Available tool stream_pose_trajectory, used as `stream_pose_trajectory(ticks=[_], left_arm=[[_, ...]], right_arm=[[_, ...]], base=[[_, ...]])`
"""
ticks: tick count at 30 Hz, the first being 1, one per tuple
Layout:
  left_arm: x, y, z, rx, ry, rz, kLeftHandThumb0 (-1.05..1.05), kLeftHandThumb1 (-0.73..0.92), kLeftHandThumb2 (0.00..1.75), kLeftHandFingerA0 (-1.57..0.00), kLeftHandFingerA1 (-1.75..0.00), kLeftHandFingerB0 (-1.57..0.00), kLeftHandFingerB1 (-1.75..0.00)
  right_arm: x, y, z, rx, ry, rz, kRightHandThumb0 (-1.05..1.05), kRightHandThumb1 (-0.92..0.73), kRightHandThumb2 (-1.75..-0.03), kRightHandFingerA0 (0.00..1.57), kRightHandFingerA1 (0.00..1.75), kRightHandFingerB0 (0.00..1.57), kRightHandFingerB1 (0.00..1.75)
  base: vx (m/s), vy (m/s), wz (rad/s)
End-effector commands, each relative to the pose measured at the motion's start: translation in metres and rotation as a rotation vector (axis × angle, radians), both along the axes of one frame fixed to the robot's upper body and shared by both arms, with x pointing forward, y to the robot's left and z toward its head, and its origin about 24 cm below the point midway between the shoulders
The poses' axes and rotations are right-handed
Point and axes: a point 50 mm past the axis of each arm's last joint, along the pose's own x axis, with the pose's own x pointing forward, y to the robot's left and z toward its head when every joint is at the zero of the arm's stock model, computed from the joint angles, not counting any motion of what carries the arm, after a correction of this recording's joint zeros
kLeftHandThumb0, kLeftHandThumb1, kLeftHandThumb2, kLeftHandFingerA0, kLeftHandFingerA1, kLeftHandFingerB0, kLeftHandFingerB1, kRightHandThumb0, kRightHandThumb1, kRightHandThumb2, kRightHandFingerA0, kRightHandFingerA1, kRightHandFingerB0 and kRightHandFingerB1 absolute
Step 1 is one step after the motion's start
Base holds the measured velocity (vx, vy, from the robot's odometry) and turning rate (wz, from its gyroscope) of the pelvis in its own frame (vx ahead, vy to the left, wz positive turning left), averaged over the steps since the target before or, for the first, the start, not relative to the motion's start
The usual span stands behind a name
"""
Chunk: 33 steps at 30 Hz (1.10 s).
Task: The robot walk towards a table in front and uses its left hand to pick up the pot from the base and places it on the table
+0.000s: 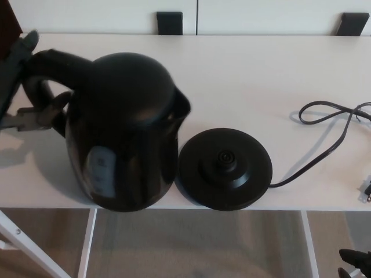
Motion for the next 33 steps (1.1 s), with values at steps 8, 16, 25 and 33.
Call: stream_pose_trajectory(ticks=[8, 16, 25, 33], left_arm=[[0.001, 0.056, 0.014, 0.084, 0.183, -0.038, -0.57, 0.34, 0.65, 0.00, -0.15, 0.00, -0.12], [0.001, 0.072, 0.019, 0.036, 0.202, -0.026, -0.59, 0.37, 0.73, 0.00, -0.06, 0.00, -0.05], [-0.040, 0.101, 0.024, -0.103, 0.267, -0.113, -0.62, 0.39, 0.73, 0.00, -0.01, 0.00, 0.00], [-0.140, 0.136, -0.021, -0.290, 0.247, 0.008, -0.69, 0.45, 0.76, 0.00, -0.04, 0.00, -0.01]], right_arm=[[0.001, -0.007, 0.002, -0.018, 0.007, -0.006, -1.05, -0.88, -0.76, 0.00, 1.07, 0.00, 0.72], [0.001, -0.007, 0.002, -0.014, 0.009, -0.019, -1.05, -0.86, -0.75, 0.00, 1.08, 0.00, 0.70], [-0.011, -0.007, -0.003, -0.007, 0.039, -0.017, -1.05, -0.82, -0.76, 0.00, 0.86, 0.00, 0.60], [-0.028, -0.009, -0.011, -0.015, 0.090, -0.020, -1.05, -0.82, -0.75, 0.00, 1.02, 0.00, 0.63]], base=[[0.00, 0.000, 0.00], [0.00, 0.000, 0.00], [0.00, 0.000, 0.00], [0.00, 0.000, 0.00]])
